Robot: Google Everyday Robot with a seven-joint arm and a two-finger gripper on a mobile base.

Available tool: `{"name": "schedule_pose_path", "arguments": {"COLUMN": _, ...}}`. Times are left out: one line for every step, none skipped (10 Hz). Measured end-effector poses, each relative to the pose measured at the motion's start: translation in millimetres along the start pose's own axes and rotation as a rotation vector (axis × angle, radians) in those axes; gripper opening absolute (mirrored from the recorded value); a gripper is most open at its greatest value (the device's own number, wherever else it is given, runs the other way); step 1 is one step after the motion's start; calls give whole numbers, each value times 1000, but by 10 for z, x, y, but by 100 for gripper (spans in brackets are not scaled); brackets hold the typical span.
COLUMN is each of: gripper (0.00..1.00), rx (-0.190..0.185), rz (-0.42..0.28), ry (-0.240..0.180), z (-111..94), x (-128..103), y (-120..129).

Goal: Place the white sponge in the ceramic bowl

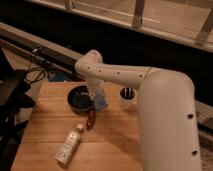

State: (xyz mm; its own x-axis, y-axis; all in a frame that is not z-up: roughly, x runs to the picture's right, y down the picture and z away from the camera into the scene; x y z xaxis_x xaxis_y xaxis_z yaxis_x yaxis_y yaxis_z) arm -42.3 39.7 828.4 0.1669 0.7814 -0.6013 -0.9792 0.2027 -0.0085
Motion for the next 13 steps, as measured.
{"name": "schedule_pose_path", "arguments": {"gripper": 2, "rx": -1, "rz": -18, "ry": -7, "z": -70, "x": -72, "y": 128}}
{"name": "schedule_pose_path", "arguments": {"gripper": 2, "rx": -2, "rz": -26, "ry": -13, "z": -90, "x": -119, "y": 143}}
{"name": "schedule_pose_path", "arguments": {"gripper": 2, "rx": -1, "rz": -35, "ry": -23, "z": -110, "x": -208, "y": 161}}
{"name": "schedule_pose_path", "arguments": {"gripper": 2, "rx": -8, "rz": -53, "ry": -28, "z": -118, "x": -308, "y": 292}}
{"name": "schedule_pose_path", "arguments": {"gripper": 2, "rx": -12, "rz": -69, "ry": -34, "z": -153, "x": -388, "y": 432}}
{"name": "schedule_pose_path", "arguments": {"gripper": 2, "rx": -15, "rz": -79, "ry": -37, "z": -170, "x": -438, "y": 503}}
{"name": "schedule_pose_path", "arguments": {"gripper": 2, "rx": -15, "rz": -85, "ry": -40, "z": -176, "x": -482, "y": 521}}
{"name": "schedule_pose_path", "arguments": {"gripper": 2, "rx": -11, "rz": -88, "ry": -43, "z": -170, "x": -538, "y": 510}}
{"name": "schedule_pose_path", "arguments": {"gripper": 6, "rx": -12, "rz": -92, "ry": -45, "z": -173, "x": -556, "y": 526}}
{"name": "schedule_pose_path", "arguments": {"gripper": 14, "rx": -11, "rz": -93, "ry": -45, "z": -175, "x": -542, "y": 514}}
{"name": "schedule_pose_path", "arguments": {"gripper": 25, "rx": -7, "rz": -90, "ry": -46, "z": -188, "x": -525, "y": 481}}
{"name": "schedule_pose_path", "arguments": {"gripper": 36, "rx": -10, "rz": -90, "ry": -48, "z": -198, "x": -530, "y": 499}}
{"name": "schedule_pose_path", "arguments": {"gripper": 44, "rx": -11, "rz": -92, "ry": -50, "z": -209, "x": -543, "y": 521}}
